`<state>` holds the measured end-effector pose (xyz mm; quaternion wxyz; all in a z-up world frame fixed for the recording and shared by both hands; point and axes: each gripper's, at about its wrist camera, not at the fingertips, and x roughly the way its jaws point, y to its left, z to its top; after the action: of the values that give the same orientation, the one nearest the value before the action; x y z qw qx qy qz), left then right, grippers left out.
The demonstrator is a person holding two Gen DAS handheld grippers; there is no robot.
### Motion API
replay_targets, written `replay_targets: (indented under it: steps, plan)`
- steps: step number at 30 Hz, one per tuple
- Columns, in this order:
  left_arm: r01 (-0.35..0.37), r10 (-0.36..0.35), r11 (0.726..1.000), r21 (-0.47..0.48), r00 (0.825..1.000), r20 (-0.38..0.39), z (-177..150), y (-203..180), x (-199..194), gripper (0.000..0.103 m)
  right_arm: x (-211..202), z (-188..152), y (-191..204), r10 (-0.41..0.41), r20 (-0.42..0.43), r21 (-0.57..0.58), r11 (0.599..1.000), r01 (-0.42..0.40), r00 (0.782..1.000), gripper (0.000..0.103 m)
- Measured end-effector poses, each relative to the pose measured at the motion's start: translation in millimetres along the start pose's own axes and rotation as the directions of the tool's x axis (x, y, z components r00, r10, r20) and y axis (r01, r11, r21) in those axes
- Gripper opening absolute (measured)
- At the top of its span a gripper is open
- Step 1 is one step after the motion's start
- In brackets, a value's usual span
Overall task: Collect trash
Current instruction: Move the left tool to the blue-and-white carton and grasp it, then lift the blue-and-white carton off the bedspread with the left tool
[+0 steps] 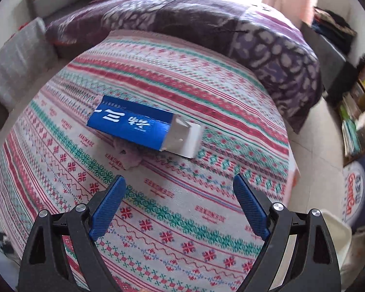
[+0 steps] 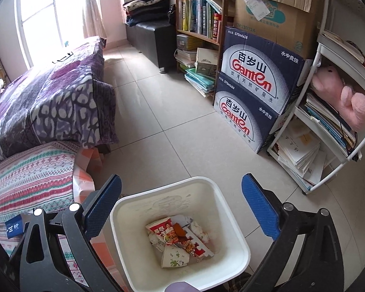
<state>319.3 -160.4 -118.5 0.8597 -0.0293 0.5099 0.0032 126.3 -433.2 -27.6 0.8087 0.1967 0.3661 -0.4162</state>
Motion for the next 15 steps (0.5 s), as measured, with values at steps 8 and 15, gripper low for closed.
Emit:
replay_targets:
  steps: [8,15]
  plan:
    - [-0.081,0.036,0.948,-0.308,0.988,-0.149,56,38,53,0.087,4,9,11,0.072,-0.044,0.043,0.997,-0.07,0.996,0.095]
    - [-0.109,0.066,0.948,-0.3,0.987,-0.148,64,38,62,0.073,8,13,14,0.087,-0.058,0.06,0.995,-0.084,0.995,0.095]
